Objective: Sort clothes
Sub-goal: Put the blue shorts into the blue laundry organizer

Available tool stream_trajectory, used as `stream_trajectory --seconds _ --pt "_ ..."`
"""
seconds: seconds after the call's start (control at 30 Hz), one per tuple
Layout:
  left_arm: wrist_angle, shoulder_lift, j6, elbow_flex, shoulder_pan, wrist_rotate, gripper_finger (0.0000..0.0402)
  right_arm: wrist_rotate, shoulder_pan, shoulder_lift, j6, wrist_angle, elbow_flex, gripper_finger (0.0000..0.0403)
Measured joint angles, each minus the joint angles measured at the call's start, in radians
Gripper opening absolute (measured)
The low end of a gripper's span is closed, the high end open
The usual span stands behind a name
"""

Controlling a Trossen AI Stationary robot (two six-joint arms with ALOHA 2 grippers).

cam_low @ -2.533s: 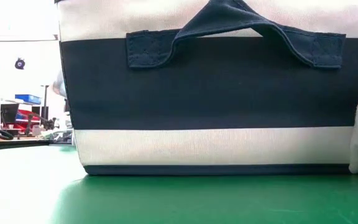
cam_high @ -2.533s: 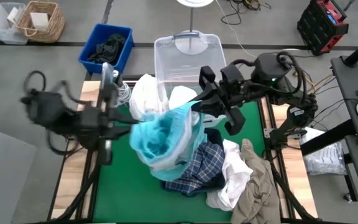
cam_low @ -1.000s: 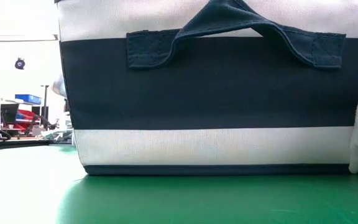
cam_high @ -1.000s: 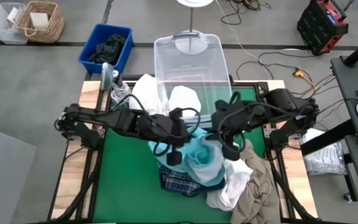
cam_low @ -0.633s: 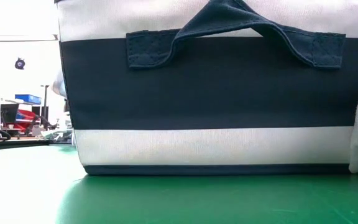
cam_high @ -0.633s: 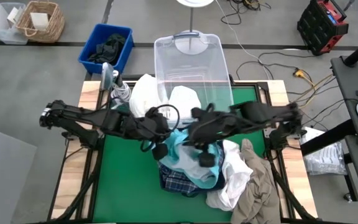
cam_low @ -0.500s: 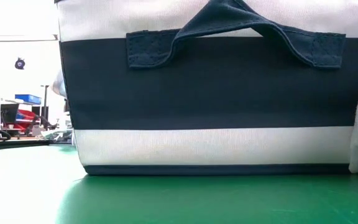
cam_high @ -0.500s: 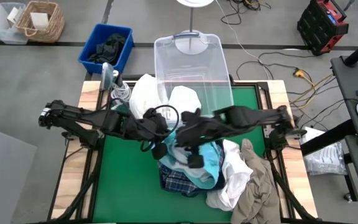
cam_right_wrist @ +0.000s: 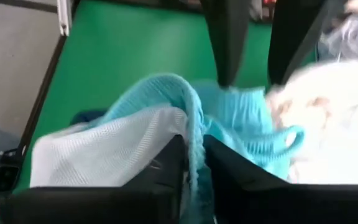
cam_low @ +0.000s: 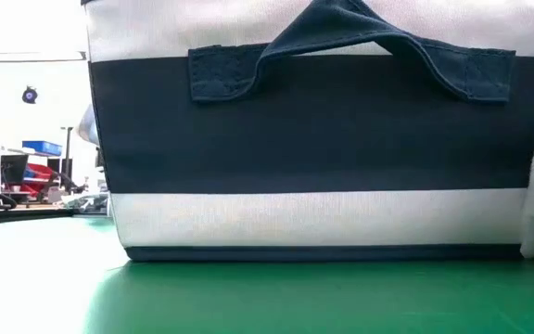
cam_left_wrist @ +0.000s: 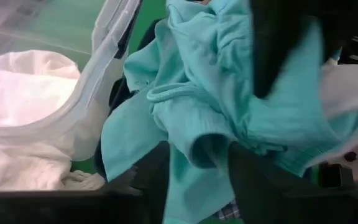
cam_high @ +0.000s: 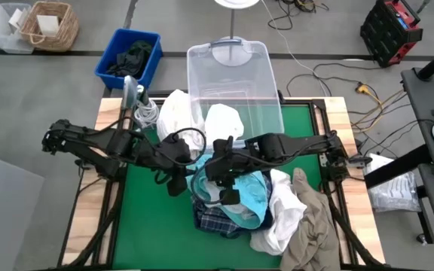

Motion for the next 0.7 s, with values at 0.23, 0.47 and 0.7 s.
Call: stream_trajectory --seconds 0.23,0.47,0.7 --pt "0.0 -0.001 0.081 0.0 -0.006 -0.015 0.022 0.0 0.005 -0.015 0.057 -0.081 0.002 0.0162" --pt "-0.024 -0.001 0.114 0.0 -0.009 -0.015 0.0232 0.063 0.043 -0.069 0.082 -0.183 0.002 0.0206" --pt "-0.072 -0.001 0.088 -0.002 -0.009 -0.081 0.0226 0.104 0.058 -0.069 0.059 -0.156 -0.045 0.0098"
